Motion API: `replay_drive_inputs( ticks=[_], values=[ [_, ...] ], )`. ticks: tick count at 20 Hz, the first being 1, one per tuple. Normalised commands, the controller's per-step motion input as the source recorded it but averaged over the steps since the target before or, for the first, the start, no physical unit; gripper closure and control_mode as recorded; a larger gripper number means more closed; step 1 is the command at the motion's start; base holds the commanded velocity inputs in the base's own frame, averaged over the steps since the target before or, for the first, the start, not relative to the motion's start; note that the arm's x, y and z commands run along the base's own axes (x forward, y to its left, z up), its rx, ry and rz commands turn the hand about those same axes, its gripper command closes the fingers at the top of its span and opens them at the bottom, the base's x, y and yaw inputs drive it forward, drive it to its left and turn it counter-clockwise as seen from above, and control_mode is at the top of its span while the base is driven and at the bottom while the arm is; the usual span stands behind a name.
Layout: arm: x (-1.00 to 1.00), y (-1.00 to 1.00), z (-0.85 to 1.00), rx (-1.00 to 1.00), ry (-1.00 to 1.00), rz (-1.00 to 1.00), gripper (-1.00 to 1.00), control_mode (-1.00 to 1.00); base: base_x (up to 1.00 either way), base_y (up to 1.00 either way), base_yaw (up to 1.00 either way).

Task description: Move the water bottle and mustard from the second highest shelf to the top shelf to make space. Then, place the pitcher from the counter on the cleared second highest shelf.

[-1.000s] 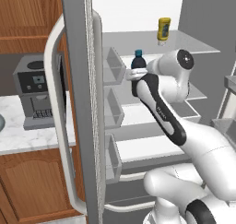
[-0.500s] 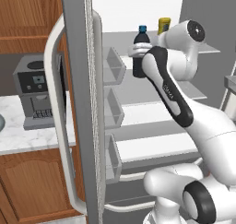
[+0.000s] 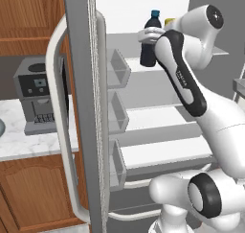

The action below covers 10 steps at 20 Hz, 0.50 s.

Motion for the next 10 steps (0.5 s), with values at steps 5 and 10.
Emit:
replay_drive_inputs(
  ticks=[5,10],
  values=[
    [0.27,-0.14,0.26,0.02,0.00,0.00,1.00,-1.00,0.00,0.00,0.00],
    [0.42,-0.04,0.07,0.00,0.00,0.00,1.00,-1.00,0.00,0.00,0.00]
  ],
)
